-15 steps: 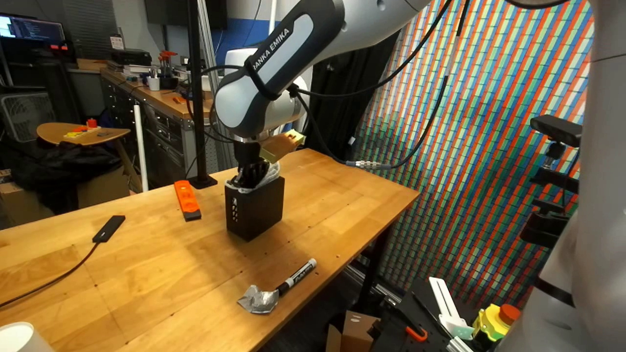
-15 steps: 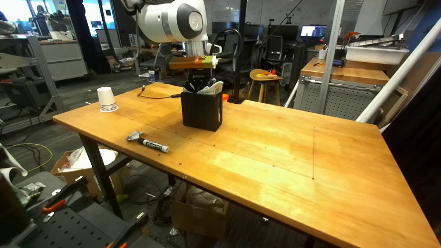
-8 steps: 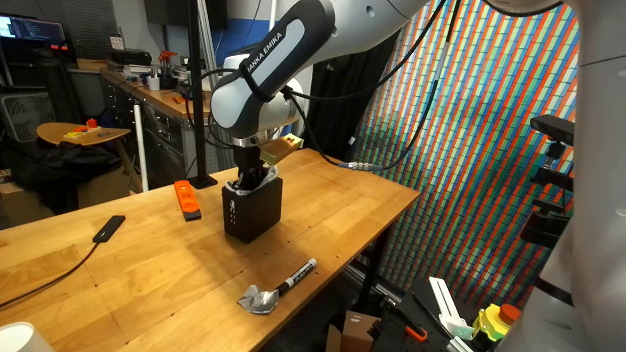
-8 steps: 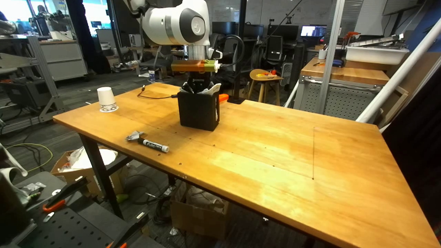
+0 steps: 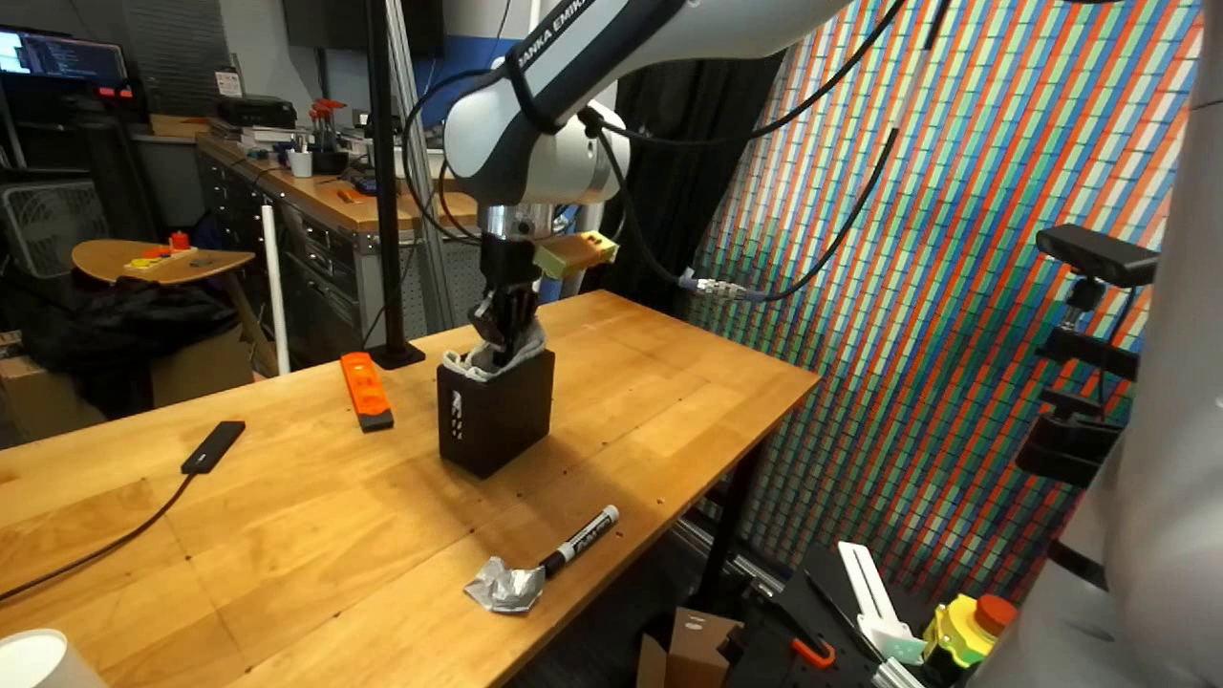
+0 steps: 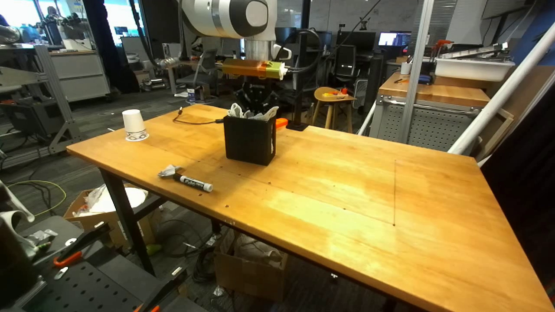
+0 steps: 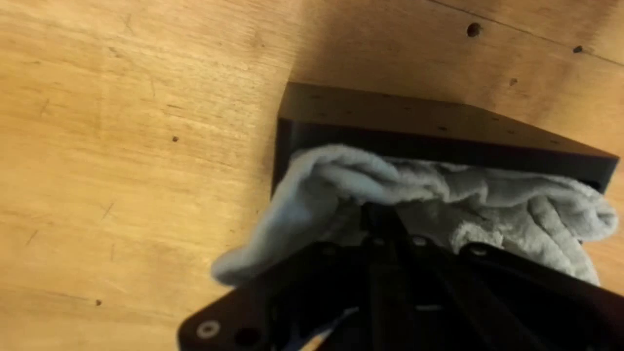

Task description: Put the cloth in the black box

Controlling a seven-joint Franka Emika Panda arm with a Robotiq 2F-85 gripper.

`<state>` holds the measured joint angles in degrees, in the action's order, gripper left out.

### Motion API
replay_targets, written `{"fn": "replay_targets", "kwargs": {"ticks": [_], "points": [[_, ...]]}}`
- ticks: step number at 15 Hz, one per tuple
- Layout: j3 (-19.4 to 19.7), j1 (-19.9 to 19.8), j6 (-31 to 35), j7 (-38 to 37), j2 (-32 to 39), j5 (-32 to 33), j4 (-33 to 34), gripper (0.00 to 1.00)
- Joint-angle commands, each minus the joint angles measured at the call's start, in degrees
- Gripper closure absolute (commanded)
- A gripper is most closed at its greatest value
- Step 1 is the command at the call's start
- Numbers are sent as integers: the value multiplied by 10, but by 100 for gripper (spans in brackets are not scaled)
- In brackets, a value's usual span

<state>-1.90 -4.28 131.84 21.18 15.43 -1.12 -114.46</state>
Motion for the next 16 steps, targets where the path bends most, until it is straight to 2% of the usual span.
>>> {"fn": "replay_targets", "kwargs": {"ticks": [1,6,11,16], "points": [[5,-16,6,23,-85,-29,-39,100],[33,-15,17,13,-120,-8,-54,100],[45,-15,39,13,-93,9,-49,100],[42,-10,48,8,-74,20,-43,100]]}}
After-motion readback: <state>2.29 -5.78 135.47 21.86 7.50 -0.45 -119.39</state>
